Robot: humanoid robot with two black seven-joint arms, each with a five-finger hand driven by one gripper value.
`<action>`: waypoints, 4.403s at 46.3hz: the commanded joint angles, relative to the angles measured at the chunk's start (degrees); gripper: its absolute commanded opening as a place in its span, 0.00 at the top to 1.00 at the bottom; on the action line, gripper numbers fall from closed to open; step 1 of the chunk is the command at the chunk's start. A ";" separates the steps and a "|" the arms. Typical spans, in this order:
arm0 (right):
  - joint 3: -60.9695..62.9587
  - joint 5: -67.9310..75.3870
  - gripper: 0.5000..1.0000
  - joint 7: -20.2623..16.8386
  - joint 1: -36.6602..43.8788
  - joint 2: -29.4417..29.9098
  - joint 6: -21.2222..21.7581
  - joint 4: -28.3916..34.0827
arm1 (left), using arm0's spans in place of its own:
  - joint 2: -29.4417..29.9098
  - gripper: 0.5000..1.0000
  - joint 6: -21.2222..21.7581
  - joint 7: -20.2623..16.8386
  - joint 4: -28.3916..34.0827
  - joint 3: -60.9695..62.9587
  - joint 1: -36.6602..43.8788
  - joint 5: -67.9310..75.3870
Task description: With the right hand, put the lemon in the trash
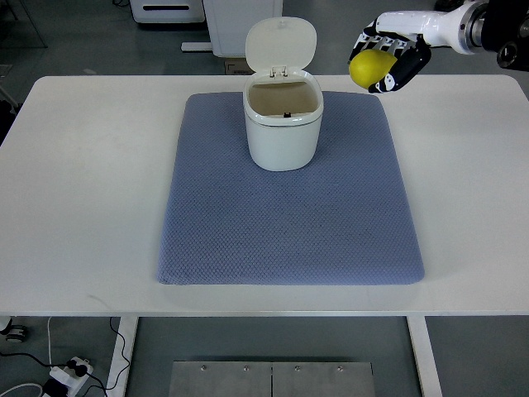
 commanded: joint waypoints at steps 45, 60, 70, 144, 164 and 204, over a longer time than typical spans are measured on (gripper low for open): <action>5.73 9.36 1.00 -0.57 -6.36 12.05 -0.26 -11.58 | 0.00 0.00 0.07 0.00 0.00 0.00 0.00 0.01; 8.02 9.45 1.00 -0.92 -8.21 14.69 -0.96 -12.46 | 0.00 0.00 -0.01 0.00 0.00 0.00 0.00 0.01; 8.99 9.45 1.00 -1.01 -9.79 16.01 -1.14 -14.75 | 0.00 0.00 -0.01 0.00 0.00 0.00 0.00 0.01; 9.69 9.27 0.44 -3.38 -12.61 17.06 -1.58 -17.82 | 0.00 0.00 0.07 0.00 0.00 0.00 0.00 0.01; 9.69 9.27 0.43 -3.38 -12.69 17.06 -1.58 -17.82 | 0.00 0.00 -0.01 0.00 0.00 0.00 0.00 0.01; 9.07 7.16 0.91 -1.27 -12.60 7.49 1.15 -16.42 | 0.00 0.00 -0.01 0.00 0.00 0.00 0.00 0.01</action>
